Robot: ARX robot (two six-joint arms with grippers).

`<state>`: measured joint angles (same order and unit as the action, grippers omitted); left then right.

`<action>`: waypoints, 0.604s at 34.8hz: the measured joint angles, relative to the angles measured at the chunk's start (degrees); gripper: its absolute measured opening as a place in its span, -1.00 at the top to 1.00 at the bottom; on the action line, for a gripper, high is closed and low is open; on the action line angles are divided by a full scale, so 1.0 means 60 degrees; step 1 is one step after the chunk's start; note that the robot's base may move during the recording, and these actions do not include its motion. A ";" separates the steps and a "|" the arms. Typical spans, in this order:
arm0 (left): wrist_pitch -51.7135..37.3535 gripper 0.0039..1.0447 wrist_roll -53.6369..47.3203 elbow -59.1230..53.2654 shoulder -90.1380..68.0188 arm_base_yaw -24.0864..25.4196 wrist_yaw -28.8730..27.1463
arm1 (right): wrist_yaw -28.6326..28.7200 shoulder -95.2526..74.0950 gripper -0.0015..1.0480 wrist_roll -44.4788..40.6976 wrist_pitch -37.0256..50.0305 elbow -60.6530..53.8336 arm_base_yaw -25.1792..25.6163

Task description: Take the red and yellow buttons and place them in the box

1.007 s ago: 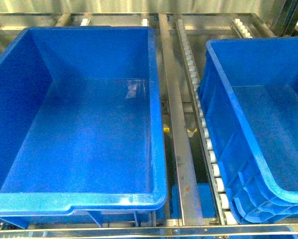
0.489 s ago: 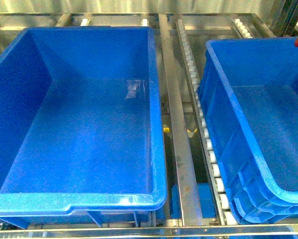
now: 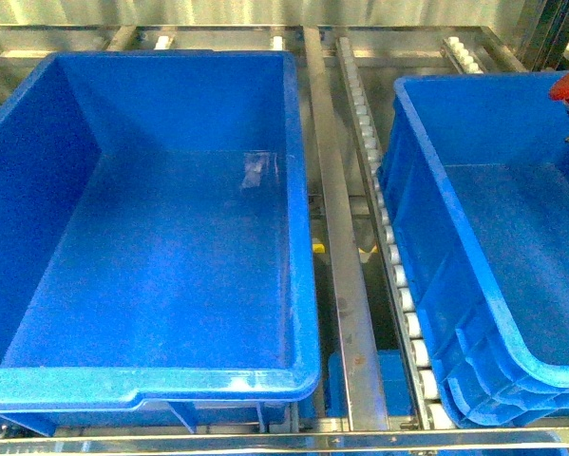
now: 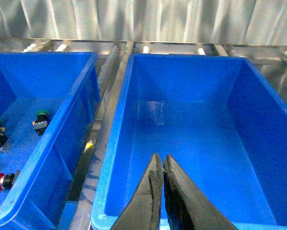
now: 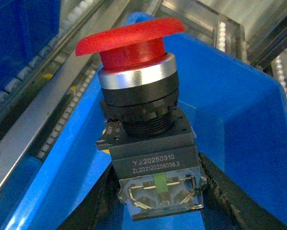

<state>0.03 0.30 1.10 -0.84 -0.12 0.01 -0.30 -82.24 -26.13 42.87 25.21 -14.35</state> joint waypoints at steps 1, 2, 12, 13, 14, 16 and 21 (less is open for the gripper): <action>-0.0004 0.80 -0.0007 0.0000 0.0000 0.0000 0.0000 | -0.0033 -0.0076 0.35 0.0087 0.0040 0.0000 0.0033; 0.0000 0.69 -0.0007 0.0000 0.0000 0.0000 0.0000 | -0.0033 -0.0127 0.35 0.0157 0.0076 0.0000 0.0066; -0.0004 -0.23 -0.0007 0.0000 0.0000 0.0000 0.0000 | 0.0084 -0.1687 0.35 0.0594 0.0415 0.0652 0.0623; -0.0004 -0.33 -0.0007 0.0000 0.0000 0.0000 0.0000 | 0.0084 -0.1967 0.35 0.0725 0.0415 0.0823 0.0681; -0.0004 -0.43 -0.0007 0.0000 0.0000 0.0000 0.0000 | 0.0073 -0.2350 0.35 0.0933 0.0412 0.1086 0.0765; -0.0004 -0.64 -0.0007 0.0000 0.0000 0.0000 0.0000 | 0.0055 -0.2852 0.35 0.1260 0.0357 0.1468 0.0867; -0.0004 -0.84 -0.0011 0.0000 0.0000 0.0000 0.0000 | 0.0055 -0.4178 0.35 0.1668 -0.0193 0.2911 0.0973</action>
<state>0.01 0.23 1.10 -0.84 -0.12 0.01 0.03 -107.31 -16.12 41.71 42.68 -8.51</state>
